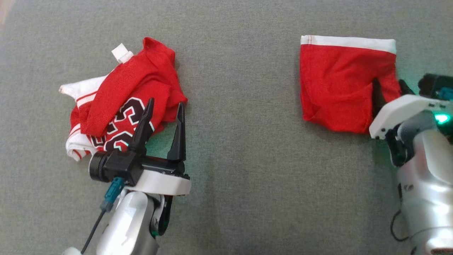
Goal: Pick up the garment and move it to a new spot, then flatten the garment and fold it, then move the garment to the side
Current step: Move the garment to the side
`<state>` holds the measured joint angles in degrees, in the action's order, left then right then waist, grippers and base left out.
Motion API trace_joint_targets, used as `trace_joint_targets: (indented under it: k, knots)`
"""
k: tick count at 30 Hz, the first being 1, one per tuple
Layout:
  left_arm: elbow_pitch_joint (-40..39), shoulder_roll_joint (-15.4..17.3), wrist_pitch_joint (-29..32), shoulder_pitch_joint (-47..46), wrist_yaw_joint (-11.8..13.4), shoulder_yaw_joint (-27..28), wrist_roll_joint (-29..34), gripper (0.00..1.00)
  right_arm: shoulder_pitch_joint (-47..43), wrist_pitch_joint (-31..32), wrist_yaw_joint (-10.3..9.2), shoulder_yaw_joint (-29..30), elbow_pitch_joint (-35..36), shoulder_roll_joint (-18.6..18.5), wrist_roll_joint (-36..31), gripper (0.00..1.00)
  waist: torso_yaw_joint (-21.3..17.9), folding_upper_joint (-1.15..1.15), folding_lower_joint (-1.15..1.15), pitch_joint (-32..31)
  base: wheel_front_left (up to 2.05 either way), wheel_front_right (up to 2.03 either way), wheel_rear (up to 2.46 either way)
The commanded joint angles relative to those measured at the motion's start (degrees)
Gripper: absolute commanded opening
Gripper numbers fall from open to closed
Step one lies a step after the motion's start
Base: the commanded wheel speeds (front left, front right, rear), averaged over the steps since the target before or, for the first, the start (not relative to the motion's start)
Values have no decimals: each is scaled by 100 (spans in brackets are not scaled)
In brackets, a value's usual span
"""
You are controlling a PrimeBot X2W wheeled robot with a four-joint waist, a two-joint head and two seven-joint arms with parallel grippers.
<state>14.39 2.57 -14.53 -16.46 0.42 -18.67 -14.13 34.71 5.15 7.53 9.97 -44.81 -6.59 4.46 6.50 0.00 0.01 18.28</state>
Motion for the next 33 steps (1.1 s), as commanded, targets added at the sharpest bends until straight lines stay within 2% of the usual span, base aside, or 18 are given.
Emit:
trace_joint_targets:
  k: [1,4,5,6,15,17,19,20,23,29,33]
  knots:
    - [-176,31,-47,-163,4,133,3,100,162,133,-4,-306,-62,-17,-2,100,6,0,-1,-5,0,0,0]
    - [-155,31,-47,-181,21,144,2,100,211,197,-4,-701,-281,-93,44,100,-14,0,-1,-26,0,0,0]
    - [-155,31,-47,-191,24,151,13,100,226,178,-4,-827,-318,-141,47,33,-32,0,-1,-27,0,0,0]
    - [-155,31,-47,-190,27,163,27,100,239,121,-4,-949,-341,-199,37,0,-56,0,-1,-45,0,0,0]
    - [-121,31,-47,-92,11,242,71,100,360,-685,-4,-1585,-106,-894,-46,0,-328,0,-1,-310,0,0,0]
    - [-122,31,-47,-62,16,261,73,100,328,-761,-4,-1744,-1,-1140,-51,0,-382,0,-1,-355,0,0,0]
    - [-134,31,-47,-31,15,265,65,100,224,-730,-4,-1926,105,-1543,13,0,-427,0,-1,-393,0,0,0]
    - [-134,31,-47,-31,15,265,65,100,224,-730,-4,-1926,105,-1543,13,0,-427,0,-1,-393,0,0,0]
    - [-153,31,-47,-7,17,268,64,100,98,-614,-4,-2032,145,-2010,18,0,-447,0,-1,-402,0,0,0]
    - [-199,31,-47,12,-27,316,112,100,-20,-566,-4,-1799,-150,-2944,-130,0,-415,0,-1,-331,0,0,0]
    - [-198,31,-47,-4,-58,354,157,100,78,-667,-4,-1442,-473,-3156,-317,0,-383,0,-1,-289,0,0,0]
